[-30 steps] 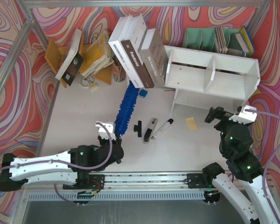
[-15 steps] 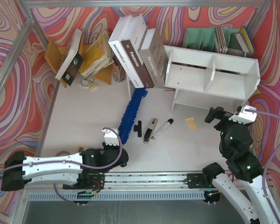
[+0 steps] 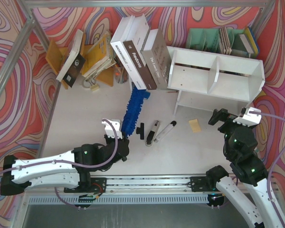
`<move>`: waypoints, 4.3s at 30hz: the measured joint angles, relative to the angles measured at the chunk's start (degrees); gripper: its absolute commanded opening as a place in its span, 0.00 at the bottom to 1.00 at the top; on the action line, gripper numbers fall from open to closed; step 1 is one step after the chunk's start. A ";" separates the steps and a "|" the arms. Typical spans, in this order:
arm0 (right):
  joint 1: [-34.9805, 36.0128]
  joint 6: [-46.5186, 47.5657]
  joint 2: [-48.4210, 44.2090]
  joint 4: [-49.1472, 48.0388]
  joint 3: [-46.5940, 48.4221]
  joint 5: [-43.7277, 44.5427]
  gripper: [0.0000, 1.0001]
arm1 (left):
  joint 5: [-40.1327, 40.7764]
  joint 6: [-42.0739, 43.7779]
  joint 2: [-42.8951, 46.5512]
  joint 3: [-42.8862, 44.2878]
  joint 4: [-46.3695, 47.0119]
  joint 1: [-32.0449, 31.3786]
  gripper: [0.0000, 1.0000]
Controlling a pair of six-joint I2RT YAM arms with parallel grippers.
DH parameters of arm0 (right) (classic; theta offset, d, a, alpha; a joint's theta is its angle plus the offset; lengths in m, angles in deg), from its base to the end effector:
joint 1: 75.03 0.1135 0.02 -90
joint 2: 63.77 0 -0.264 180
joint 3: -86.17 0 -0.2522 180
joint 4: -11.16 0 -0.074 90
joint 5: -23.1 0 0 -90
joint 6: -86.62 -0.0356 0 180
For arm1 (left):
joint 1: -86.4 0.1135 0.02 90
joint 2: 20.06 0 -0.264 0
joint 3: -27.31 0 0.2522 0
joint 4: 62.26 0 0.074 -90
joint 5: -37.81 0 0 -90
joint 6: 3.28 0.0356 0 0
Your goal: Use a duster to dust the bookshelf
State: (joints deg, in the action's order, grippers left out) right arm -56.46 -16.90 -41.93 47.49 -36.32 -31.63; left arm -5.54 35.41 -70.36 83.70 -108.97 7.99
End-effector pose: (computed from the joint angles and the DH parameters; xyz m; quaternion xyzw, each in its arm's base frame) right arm 0.0851 0.0069 0.3576 0.1829 0.6865 -0.0219 0.7034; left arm 0.0609 -0.1681 0.2793 0.0347 0.8499 -0.1944 0.4886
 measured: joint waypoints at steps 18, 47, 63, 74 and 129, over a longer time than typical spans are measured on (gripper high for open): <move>0.00 0.02 -0.13 -0.07 -0.39 0.04 0.99 | -4.90 10.80 -18.43 13.73 7.52 -1.79 0.00; 0.00 0.22 -0.63 -1.33 -1.07 0.07 0.99 | -12.22 7.80 -39.21 17.40 8.63 -2.56 0.00; 0.00 0.24 -0.68 -1.70 -1.11 0.07 0.99 | -4.37 13.57 -16.59 15.30 7.13 -2.45 0.00; 0.00 0.24 -0.79 -1.70 -1.11 0.07 0.99 | 1.09 8.55 -10.60 10.91 -0.66 -2.60 0.00; 0.00 0.31 13.53 -4.11 7.74 2.08 0.99 | 7.43 -13.90 -10.86 34.14 -59.06 -43.89 0.00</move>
State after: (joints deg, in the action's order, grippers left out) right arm -56.46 -16.60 -28.40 43.38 -28.58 -29.55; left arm 1.89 21.51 -81.23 117.84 -168.02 -35.90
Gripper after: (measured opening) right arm 0.987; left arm 0.343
